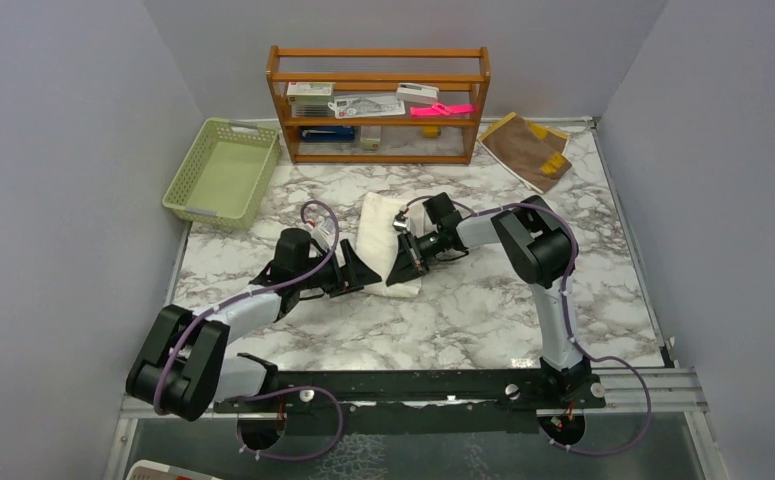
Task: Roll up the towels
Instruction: Roll the towel at the center of the board.
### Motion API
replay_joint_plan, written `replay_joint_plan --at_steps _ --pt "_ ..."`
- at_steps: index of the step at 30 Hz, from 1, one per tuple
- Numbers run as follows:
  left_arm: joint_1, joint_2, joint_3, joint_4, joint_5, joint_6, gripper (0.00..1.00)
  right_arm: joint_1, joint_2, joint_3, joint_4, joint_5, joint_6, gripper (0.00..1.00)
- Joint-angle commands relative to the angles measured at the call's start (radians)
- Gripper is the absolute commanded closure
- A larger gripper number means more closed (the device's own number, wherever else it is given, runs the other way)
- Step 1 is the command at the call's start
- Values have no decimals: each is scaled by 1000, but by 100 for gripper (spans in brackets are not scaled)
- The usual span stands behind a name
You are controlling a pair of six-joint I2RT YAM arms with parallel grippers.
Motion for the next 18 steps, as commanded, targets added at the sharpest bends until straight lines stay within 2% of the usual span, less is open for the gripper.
replay_joint_plan --at_steps 1,12,14,16,18 --pt "-1 70 19 144 -70 -16 27 -10 45 -13 -77 84 22 99" --pt "0 185 14 226 -109 -30 30 -10 13 -36 -105 120 -35 99" --pt "0 195 -2 226 -116 -31 30 -10 -21 -38 -104 143 -71 92" --pt "-1 208 -28 227 -125 -33 31 -10 -86 -41 -101 209 -120 79" --pt "0 218 -52 227 -133 -33 31 -11 -153 -41 -104 287 -172 72"
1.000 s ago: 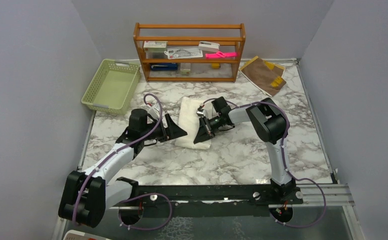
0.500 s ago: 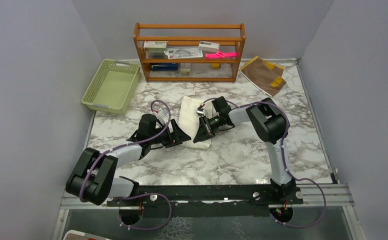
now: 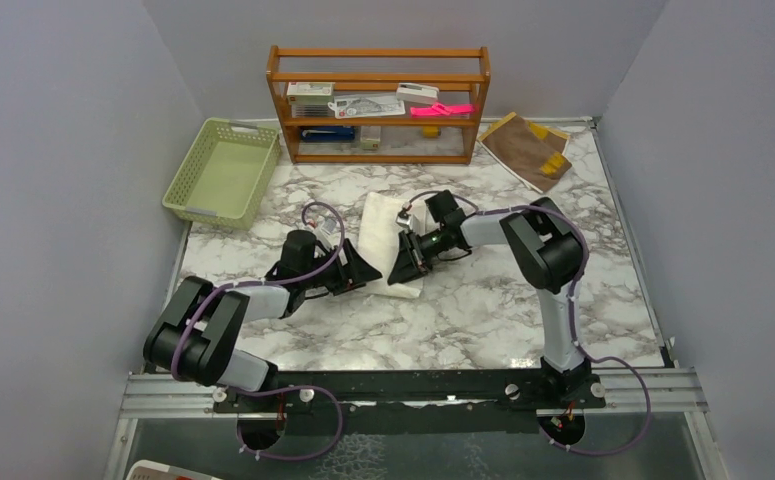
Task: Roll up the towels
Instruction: Roll the towel at the center of the board.
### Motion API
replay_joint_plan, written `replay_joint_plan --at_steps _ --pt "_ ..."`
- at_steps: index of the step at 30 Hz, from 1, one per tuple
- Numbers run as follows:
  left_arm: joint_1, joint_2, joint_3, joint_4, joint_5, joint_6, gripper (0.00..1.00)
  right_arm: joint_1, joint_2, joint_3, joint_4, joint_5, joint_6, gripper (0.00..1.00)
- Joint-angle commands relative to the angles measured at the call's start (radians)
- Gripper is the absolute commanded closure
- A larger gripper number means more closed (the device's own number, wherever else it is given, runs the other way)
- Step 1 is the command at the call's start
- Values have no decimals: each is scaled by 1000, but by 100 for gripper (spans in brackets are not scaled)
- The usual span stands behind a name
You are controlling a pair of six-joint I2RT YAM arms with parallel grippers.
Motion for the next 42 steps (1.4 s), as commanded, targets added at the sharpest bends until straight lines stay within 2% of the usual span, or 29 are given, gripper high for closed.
replay_joint_plan --at_steps 1,4,10,13,15,17,20,21,26,31,36,42 --pt "0 33 -59 24 -53 0 31 -11 -139 -13 -68 262 -145 71" --pt "-1 48 -84 24 -58 4 31 -11 -226 -15 -61 375 -214 71" --pt "-1 68 -100 25 -62 9 32 -3 -473 -168 132 500 -348 73" --pt "0 85 -94 24 -55 10 32 53 -566 -211 103 576 -496 76" --pt "1 95 -91 24 -54 11 32 82 -596 -228 78 557 -531 80" --pt "1 102 -91 24 -52 14 32 99 -590 -229 46 494 -518 82" --pt "3 108 -92 25 -53 14 32 140 -557 -220 -15 437 -494 98" --pt "4 110 -94 24 -54 14 32 159 -542 -219 -25 431 -488 99" --pt "12 118 -93 24 -55 9 32 210 -486 -209 -58 441 -456 99" --pt "16 121 -92 24 -54 9 32 210 -438 -197 -81 441 -436 99" --pt "18 131 -92 23 -47 16 32 199 -390 -196 -101 524 -403 99" --pt "20 139 -92 23 -38 28 33 163 -417 -214 -72 519 -366 99"
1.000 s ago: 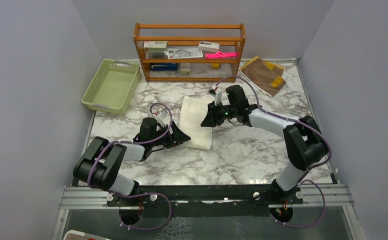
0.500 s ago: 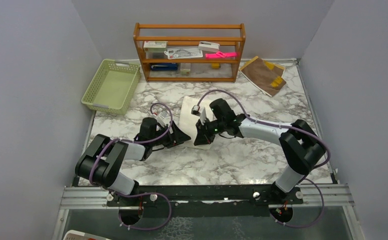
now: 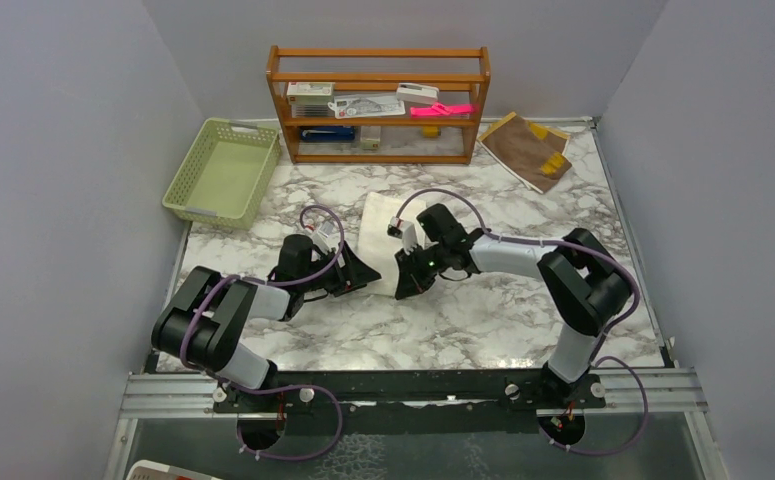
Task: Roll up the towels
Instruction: Roll the towel at the center of the board.
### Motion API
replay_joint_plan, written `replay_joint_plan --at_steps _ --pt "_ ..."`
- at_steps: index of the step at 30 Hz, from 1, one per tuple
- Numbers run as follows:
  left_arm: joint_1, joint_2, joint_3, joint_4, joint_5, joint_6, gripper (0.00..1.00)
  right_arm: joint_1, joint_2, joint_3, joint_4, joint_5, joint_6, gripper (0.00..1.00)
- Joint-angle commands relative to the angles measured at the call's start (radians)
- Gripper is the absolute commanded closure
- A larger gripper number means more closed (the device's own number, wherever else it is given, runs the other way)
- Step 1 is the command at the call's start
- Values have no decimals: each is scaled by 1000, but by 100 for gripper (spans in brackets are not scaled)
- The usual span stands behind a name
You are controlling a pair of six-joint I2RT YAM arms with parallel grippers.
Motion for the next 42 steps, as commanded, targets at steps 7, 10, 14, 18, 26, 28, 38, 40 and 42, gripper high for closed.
replay_joint_plan --at_steps 7,10,14,18,26,28,38,40,42 --pt "4 75 -22 -155 -58 69 33 -57 -20 -8 11 10 36 99" --pt "5 76 -22 -155 -57 73 33 -79 -20 -26 28 -3 51 99" --pt "4 83 -22 -155 -54 75 34 -114 -33 -47 60 -36 73 99" --pt "4 88 -22 -154 -54 78 34 -128 -24 -46 53 -8 65 99" --pt "4 93 -21 -155 -50 78 34 -41 -120 -95 97 260 -46 98" --pt "4 96 -18 -155 -49 77 34 5 -177 -99 119 294 -91 94" --pt "9 107 -4 -155 -51 60 34 174 -298 -138 178 346 -309 63" --pt "10 108 -3 -155 -50 57 34 205 -302 -159 202 357 -354 63" --pt "11 108 -5 -155 -48 56 34 236 -310 -187 240 367 -402 63"
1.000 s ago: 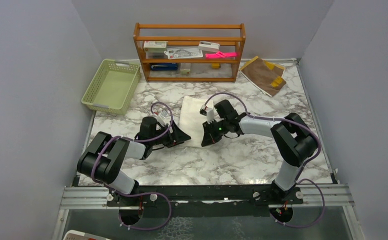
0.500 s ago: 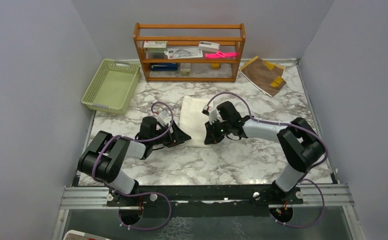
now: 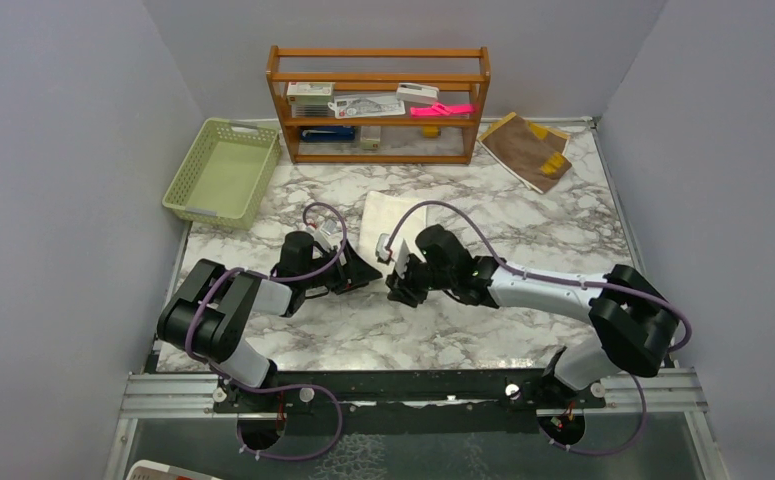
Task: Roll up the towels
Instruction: Roll the towel at the center of the board.
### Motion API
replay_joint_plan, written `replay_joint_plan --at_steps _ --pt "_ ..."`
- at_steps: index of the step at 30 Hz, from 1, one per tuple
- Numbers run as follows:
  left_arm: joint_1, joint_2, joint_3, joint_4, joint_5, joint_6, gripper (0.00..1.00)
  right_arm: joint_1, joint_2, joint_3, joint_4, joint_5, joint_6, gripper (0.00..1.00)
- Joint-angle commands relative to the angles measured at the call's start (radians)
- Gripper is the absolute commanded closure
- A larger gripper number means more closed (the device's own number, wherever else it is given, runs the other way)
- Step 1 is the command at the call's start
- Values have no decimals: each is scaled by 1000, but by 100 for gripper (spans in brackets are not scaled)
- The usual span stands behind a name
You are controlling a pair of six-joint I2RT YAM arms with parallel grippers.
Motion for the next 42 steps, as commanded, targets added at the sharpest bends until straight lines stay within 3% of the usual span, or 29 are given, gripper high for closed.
replay_joint_plan --at_steps 1,17,31,42 --pt "3 57 -35 -170 -89 42 34 65 -27 -63 102 60 -158 63" --pt "25 56 -42 -171 -72 44 34 86 157 2 104 189 -261 65" --pt "39 77 -31 -171 -50 56 34 85 183 24 122 250 -293 65" --pt "39 69 -36 -173 -49 59 34 86 342 114 9 342 -265 64"
